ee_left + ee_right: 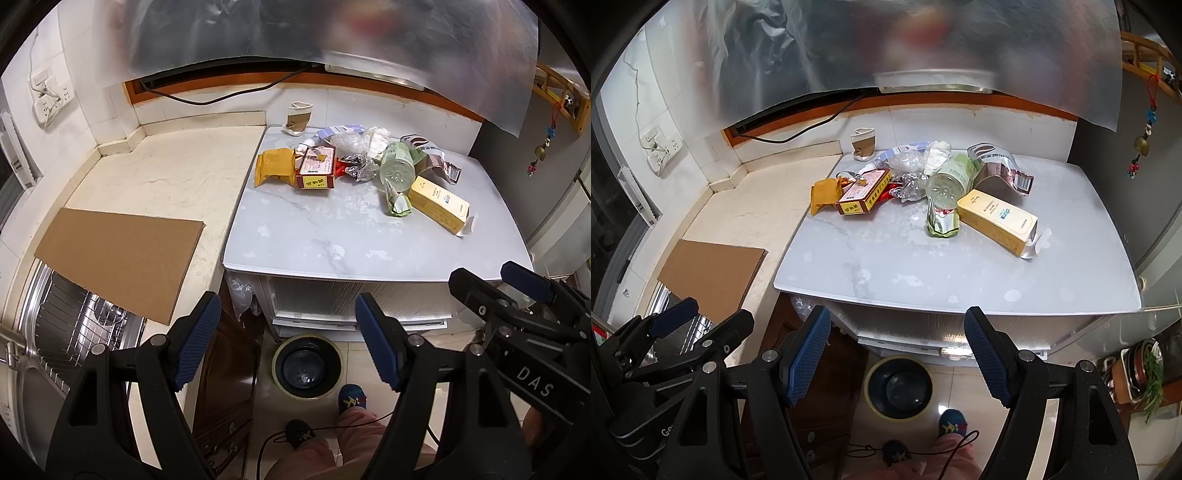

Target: Collect trash

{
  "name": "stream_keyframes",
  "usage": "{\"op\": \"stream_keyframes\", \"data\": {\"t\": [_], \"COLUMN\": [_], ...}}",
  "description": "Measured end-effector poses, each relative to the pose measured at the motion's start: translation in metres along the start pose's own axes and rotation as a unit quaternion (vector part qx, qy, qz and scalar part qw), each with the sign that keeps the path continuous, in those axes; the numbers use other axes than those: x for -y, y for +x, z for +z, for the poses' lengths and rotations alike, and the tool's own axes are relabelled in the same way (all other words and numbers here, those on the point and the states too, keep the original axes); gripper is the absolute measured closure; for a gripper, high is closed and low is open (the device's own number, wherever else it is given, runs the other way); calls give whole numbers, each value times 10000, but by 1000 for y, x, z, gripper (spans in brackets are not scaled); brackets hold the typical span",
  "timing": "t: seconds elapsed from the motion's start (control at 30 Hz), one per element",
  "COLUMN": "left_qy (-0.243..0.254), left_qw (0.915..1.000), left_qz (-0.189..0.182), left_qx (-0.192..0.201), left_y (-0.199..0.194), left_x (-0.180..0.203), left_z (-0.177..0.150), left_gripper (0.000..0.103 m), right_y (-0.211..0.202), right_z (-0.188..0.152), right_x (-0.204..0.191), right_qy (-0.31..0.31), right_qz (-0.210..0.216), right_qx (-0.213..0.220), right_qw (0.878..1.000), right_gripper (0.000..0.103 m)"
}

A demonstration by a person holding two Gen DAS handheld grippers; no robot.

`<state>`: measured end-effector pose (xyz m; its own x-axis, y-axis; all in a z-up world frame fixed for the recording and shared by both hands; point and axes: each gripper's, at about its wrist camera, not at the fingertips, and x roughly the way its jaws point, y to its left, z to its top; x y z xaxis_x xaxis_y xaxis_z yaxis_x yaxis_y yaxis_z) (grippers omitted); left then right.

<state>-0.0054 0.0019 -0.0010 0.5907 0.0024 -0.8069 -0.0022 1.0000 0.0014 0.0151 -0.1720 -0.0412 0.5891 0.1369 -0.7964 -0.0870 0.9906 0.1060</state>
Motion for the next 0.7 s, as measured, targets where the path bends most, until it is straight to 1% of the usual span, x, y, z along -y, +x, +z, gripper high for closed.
{"op": "stream_keyframes", "data": {"t": [0.7], "left_qy": [26], "left_qw": [10000], "left_qz": [33], "left_qx": [22], "left_y": [-4], "left_x": [2], "left_z": [-3], "left_gripper": [31], "right_y": [-4], "right_z": [-7], "right_x": [3], "right_qy": [31], "right_qz": [22], "right_qx": [-4], "right_qw": [10000], "right_gripper": [26]}}
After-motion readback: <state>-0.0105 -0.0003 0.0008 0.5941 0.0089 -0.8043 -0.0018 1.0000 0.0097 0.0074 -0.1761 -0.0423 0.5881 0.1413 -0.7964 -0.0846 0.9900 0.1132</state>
